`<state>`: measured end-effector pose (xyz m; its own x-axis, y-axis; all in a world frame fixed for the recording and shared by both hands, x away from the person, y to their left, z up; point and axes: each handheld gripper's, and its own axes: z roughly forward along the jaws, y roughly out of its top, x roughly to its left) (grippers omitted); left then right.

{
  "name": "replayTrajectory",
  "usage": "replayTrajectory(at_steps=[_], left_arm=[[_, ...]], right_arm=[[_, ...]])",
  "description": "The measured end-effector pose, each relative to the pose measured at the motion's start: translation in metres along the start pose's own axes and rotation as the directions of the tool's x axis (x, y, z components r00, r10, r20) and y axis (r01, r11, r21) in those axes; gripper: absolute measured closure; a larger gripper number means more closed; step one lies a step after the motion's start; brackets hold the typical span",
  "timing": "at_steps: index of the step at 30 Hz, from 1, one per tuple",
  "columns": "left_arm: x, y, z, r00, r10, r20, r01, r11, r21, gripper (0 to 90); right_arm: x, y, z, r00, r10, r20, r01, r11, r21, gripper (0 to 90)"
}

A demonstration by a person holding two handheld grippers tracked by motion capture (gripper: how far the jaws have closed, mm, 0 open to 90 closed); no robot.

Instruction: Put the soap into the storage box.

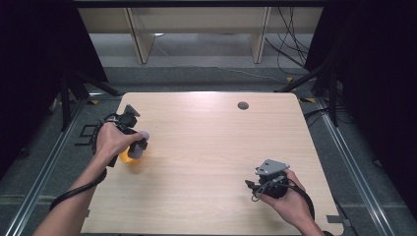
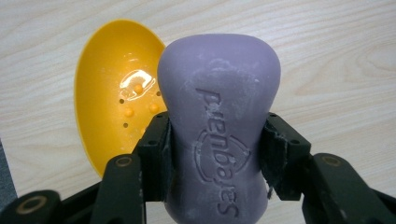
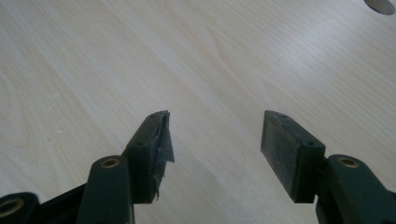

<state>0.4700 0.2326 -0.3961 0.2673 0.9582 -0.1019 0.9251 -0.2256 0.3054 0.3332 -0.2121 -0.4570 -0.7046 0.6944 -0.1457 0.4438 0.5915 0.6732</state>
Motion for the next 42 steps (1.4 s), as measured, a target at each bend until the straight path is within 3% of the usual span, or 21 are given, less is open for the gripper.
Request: replayTrajectory(at_steps=[9,30,42], left_arm=[[0.009,0.002,-0.001,0.9998,-0.014,-0.013,0.014,0.9999,-0.001,49.2],[0.027,0.007,0.009,0.9935,-0.105,-0.044,0.104,0.9943,-0.019,49.2],[0.028,0.009,0.017,0.9928,-0.102,-0.064,0.101,0.9948,-0.01,49.2]], right_arm=[[0.0,0.0,0.0,1.0,0.002,0.001,-0.002,1.0,-0.002,42.7],[0.001,-0.001,0.0,0.9999,0.016,-0.002,-0.016,1.0,0.006,42.7],[-0.001,-0.001,0.001,1.0,0.0,-0.004,0.0,1.0,0.006,42.5]])
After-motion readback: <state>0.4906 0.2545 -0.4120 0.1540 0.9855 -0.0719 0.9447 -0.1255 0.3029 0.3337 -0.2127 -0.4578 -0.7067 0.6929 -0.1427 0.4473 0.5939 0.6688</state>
